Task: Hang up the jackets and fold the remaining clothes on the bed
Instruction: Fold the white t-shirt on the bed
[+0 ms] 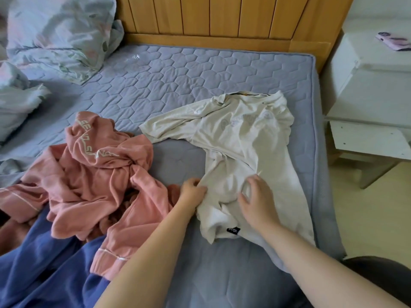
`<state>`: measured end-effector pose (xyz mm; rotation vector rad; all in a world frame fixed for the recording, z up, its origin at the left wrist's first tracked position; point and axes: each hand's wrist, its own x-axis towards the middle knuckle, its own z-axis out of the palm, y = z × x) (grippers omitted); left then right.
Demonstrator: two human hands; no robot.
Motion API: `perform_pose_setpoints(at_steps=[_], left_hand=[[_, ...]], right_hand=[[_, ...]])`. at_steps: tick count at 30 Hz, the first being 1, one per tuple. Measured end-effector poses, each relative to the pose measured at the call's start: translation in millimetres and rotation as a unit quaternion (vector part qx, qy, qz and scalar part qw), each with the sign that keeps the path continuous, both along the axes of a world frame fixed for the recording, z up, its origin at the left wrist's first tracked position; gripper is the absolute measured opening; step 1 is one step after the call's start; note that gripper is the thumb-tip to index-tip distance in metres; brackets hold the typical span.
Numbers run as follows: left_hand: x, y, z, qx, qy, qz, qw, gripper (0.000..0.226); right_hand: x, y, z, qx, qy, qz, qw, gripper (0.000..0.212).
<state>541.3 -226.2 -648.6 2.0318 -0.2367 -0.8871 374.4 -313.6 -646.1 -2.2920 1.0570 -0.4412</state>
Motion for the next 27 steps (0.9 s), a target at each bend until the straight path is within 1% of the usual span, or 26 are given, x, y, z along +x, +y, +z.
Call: perform_pose_setpoints(at_steps=[1,2,3,4,5,6,7,8,9,10,11,12,13,14,15,16,17,18,20,21,22,23,24,25,26,27], left_hand=[[2,8,4,-0.040,0.118,0.060,0.990,0.034],[3,16,8,-0.074,0.210,0.101,0.970,0.035],[1,23,14,-0.093,0.262,0.126,0.952,0.038],[-2,30,18,-0.117,0.294,0.146,0.937,0.040],[-9,38,22,-0.177,0.314,0.162,0.919,0.042],[-17,46,23,-0.254,0.319,0.162,0.898,0.044],[-26,55,24,-0.302,0.292,0.143,0.896,0.052],[-35,65,22,-0.325,0.243,0.078,0.911,0.066],[-46,76,22,-0.299,0.157,-0.001,0.941,0.081],[-55,83,18,-0.256,0.062,-0.085,0.961,0.094],[-65,90,14,-0.204,-0.029,-0.154,0.966,0.105],[-71,92,12,-0.130,-0.136,-0.205,0.961,0.109],[-78,94,15,-0.069,-0.229,-0.224,0.945,0.105],[-80,96,12,-0.041,-0.298,-0.213,0.930,0.094],[-80,97,11,-0.032,-0.335,-0.182,0.924,0.078],[-79,97,14,-0.043,-0.343,-0.135,0.929,0.058],[-77,97,20,-0.062,-0.319,-0.078,0.942,0.037],[-74,96,27,-0.093,-0.270,-0.015,0.958,0.022],[-63,93,40,-0.154,-0.120,0.112,0.974,0.020],[-58,94,47,-0.191,-0.032,0.160,0.968,0.022],[-52,96,51,-0.239,0.061,0.194,0.949,0.025],[-45,100,52,-0.281,0.139,0.222,0.923,0.027],[-39,104,51,-0.295,0.178,0.236,0.909,0.028],[-35,110,47,-0.272,0.170,0.236,0.917,0.027],[-33,115,41,-0.213,0.112,0.220,0.945,0.027],[-34,119,34,-0.144,0.032,0.195,0.970,0.029]], right_hand=[[-2,13,1,-0.004,-0.052,0.017,0.998,0.051],[-8,26,4,-0.001,-0.083,0.033,0.996,0.054],[-16,37,5,-0.008,-0.097,0.055,0.994,0.056],[-24,46,5,-0.029,-0.097,0.084,0.991,0.057],[-33,52,4,-0.054,-0.079,0.118,0.988,0.059],[-40,55,5,-0.064,-0.030,0.151,0.986,0.061],[-45,53,2,-0.056,0.033,0.180,0.982,0.063],[-49,50,-1,-0.046,0.094,0.199,0.974,0.062],[-52,46,-6,-0.047,0.132,0.206,0.968,0.056],[-52,43,-11,-0.057,0.145,0.204,0.966,0.045],[-53,42,-12,-0.064,0.141,0.189,0.970,0.034],[-52,42,-11,-0.066,0.130,0.163,0.976,0.027],[-52,43,-9,-0.066,0.120,0.143,0.980,0.022],[-51,45,-6,-0.072,0.109,0.130,0.983,0.020],[-50,48,-3,-0.082,0.097,0.118,0.985,0.018],[-50,50,1,-0.088,0.083,0.103,0.987,0.017],[-49,51,5,-0.095,0.063,0.093,0.989,0.016],[-49,51,8,-0.105,0.039,0.093,0.989,0.015],[-49,51,11,-0.145,-0.013,0.101,0.984,0.019],[-48,50,14,-0.162,-0.044,0.100,0.981,0.017],[-48,50,18,-0.175,-0.077,0.095,0.977,0.012],[-47,50,23,-0.180,-0.102,0.085,0.975,0.012],[-47,51,28,-0.180,-0.115,0.078,0.974,0.019],[-47,51,29,-0.185,-0.127,0.069,0.972,0.024],[-47,52,30,-0.188,-0.132,0.058,0.972,0.025],[-48,54,30,-0.176,-0.123,0.053,0.975,0.023]])
